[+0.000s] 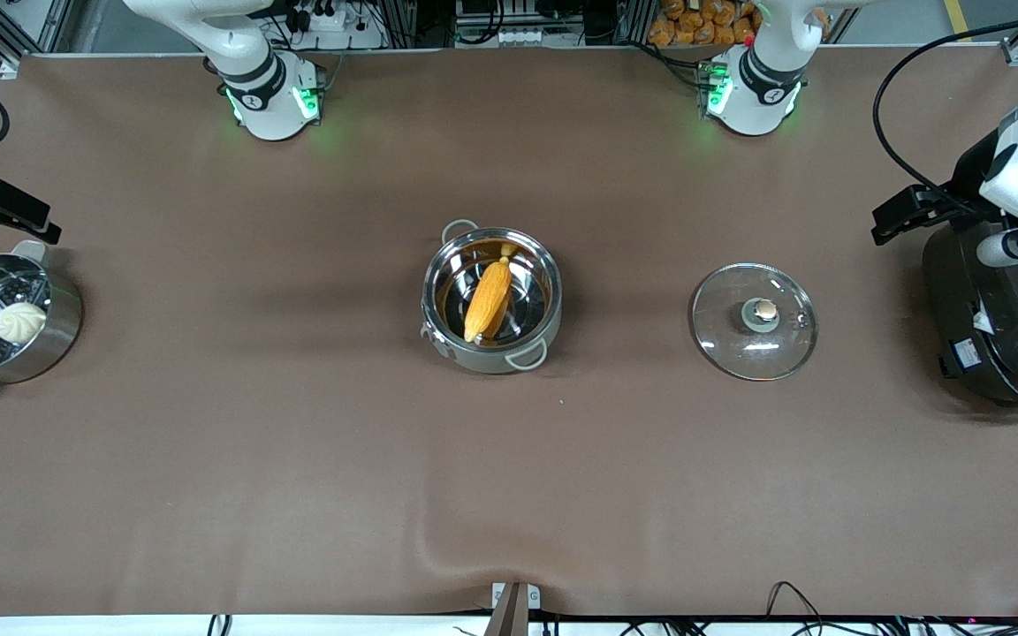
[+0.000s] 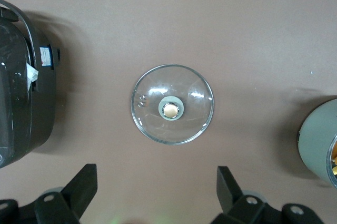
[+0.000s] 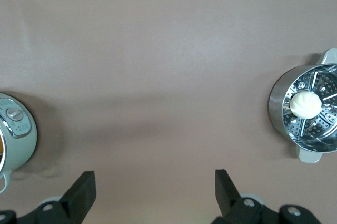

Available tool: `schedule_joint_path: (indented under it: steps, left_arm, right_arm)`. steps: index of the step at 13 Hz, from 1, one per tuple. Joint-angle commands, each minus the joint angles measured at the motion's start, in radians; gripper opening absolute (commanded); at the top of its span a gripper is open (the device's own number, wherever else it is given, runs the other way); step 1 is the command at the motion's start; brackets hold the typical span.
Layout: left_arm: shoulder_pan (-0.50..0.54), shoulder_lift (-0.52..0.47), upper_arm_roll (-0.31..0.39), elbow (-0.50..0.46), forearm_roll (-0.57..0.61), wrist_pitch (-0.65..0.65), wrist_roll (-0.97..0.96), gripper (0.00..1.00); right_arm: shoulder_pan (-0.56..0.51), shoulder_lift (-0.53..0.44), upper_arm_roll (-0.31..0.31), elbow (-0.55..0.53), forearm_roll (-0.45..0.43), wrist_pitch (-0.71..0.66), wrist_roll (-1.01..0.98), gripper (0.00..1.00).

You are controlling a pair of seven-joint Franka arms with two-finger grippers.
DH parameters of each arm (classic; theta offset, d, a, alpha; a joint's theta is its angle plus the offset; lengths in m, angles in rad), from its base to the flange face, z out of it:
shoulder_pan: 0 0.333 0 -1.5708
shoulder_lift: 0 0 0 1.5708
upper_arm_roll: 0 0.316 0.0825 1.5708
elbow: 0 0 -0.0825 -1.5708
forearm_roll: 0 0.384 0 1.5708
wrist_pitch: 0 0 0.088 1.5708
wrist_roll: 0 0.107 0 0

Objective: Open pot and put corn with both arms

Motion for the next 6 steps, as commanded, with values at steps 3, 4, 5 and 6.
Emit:
schedule_joint_path:
  steps: [3,4,5,6]
  left_arm:
    - [0.026,-0.015,-0.016,-0.008,-0.015,-0.01,0.044,1.0]
    - [0.024,-0.015,-0.014,-0.008,-0.014,-0.01,0.044,1.0]
    - [0.023,-0.015,-0.014,-0.005,-0.014,-0.01,0.044,1.0]
    - [0.023,-0.016,-0.014,-0.003,-0.014,-0.01,0.044,1.0]
  right_arm:
    - [0.01,-0.026,0.012,-0.03,-0.015,-0.079,-0.002,1.0]
    - [0.01,-0.025,0.012,-0.03,-0.018,-0.099,-0.002,1.0]
    - [0.008,-0.025,0.012,-0.033,-0.019,-0.1,-0.002,1.0]
    - [0.008,-0.025,0.012,-0.036,-0.025,-0.1,-0.002,1.0]
